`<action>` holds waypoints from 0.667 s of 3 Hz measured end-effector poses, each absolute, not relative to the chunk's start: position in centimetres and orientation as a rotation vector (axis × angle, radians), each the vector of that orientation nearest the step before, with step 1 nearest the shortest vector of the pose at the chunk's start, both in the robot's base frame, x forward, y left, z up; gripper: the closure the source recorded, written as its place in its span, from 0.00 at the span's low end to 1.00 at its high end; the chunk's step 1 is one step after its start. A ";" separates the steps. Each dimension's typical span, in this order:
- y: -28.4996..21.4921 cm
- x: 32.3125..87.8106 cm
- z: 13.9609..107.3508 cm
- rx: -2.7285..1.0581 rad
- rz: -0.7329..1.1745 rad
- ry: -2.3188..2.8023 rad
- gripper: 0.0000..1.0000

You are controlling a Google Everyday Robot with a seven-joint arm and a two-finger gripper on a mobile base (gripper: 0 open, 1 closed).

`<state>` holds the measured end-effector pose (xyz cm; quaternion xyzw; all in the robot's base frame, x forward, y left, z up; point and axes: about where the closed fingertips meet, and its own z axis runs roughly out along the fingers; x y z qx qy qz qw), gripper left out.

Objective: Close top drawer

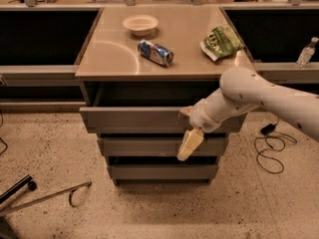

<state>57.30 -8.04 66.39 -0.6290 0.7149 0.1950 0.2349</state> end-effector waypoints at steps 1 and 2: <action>-8.5 57.7 65.2 -1.697 0.557 1.978 0.00; -9.8 59.5 64.4 -1.642 0.556 1.996 0.00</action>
Offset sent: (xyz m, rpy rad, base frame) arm 0.0477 -0.0376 -0.0265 0.0561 0.0000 -0.1197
